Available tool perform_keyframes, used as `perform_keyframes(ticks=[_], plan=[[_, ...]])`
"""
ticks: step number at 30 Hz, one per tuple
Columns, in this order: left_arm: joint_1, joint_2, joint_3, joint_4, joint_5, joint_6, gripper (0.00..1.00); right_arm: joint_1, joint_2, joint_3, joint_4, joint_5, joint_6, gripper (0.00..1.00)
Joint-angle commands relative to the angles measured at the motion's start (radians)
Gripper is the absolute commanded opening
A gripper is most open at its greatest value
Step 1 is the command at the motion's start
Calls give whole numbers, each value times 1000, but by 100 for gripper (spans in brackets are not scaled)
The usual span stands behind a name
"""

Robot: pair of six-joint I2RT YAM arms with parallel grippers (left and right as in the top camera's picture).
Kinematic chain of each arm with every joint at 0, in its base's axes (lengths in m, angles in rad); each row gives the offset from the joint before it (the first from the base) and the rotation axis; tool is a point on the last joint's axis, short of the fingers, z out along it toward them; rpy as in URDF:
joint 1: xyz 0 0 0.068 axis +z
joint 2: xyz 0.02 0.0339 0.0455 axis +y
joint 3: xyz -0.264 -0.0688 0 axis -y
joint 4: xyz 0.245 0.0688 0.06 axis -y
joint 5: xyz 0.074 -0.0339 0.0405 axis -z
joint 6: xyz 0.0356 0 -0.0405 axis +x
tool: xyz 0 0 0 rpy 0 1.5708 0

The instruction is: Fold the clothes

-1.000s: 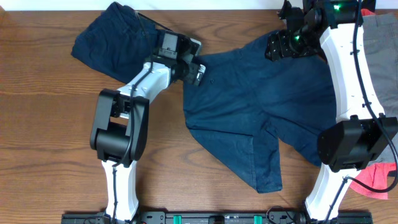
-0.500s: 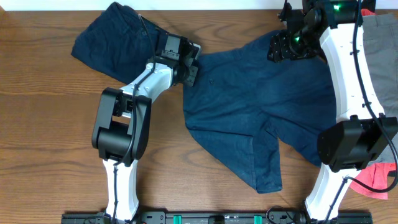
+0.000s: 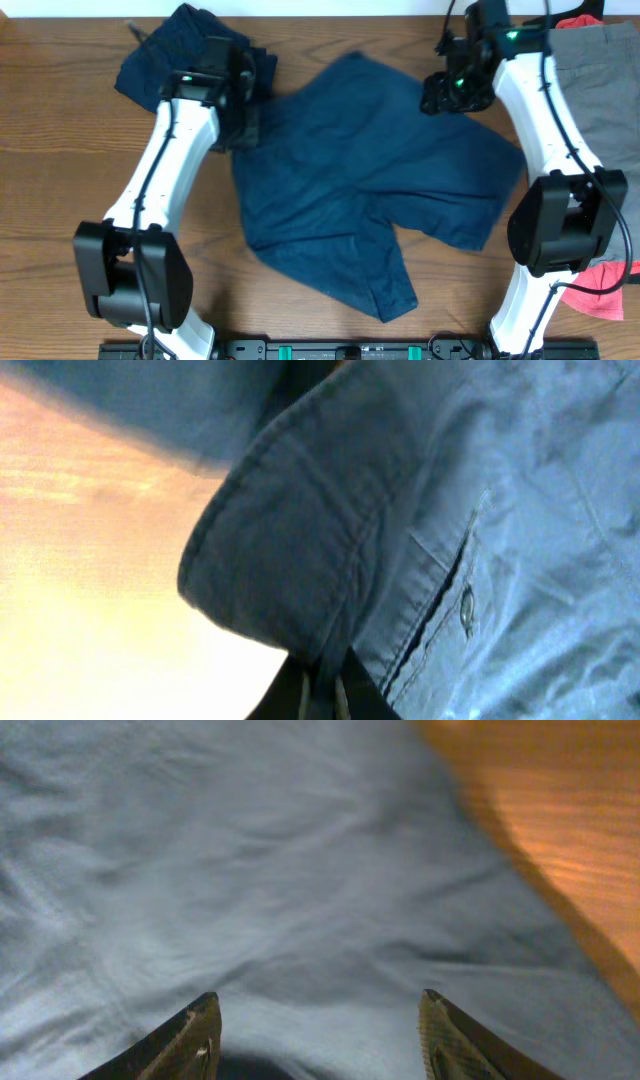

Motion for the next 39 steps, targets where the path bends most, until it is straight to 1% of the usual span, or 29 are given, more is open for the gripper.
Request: perform_keyframes(ticks=[1,3,5,7,8,12,17,21,23,27,32,39], plan=[[23,23,-10,-93,-31,-48,15,50,-4,-74,65,-1,28,60],[33,22,-21,-128,-31,-47,27,72,-4,-110,109,4,35,60],[40,23,-25,-145,-31,-47,45,92,-4,-137,133,15,51,61],[43,22,-25,-149,-31,-47,56,111,-3,-162,135,58,77,62],[44,22,-24,-149,-32,-47,61,122,-3,-181,136,79,88,63],[45,21,8,-161,-34,-47,70,158,-3,-264,147,132,145,66],[45,-8,65,-153,-35,-47,72,174,-3,-343,177,210,228,68],[45,-47,93,-130,-34,-47,73,168,3,-394,218,367,308,69],[45,-72,93,-122,-34,-47,73,161,10,-414,256,398,323,69],[45,-107,93,-108,-34,-46,74,135,40,-434,339,399,327,68],[45,-120,93,-104,-34,-47,76,90,126,-434,460,383,334,68],[45,-120,93,-80,-34,-47,79,2,272,-420,650,222,333,66]])
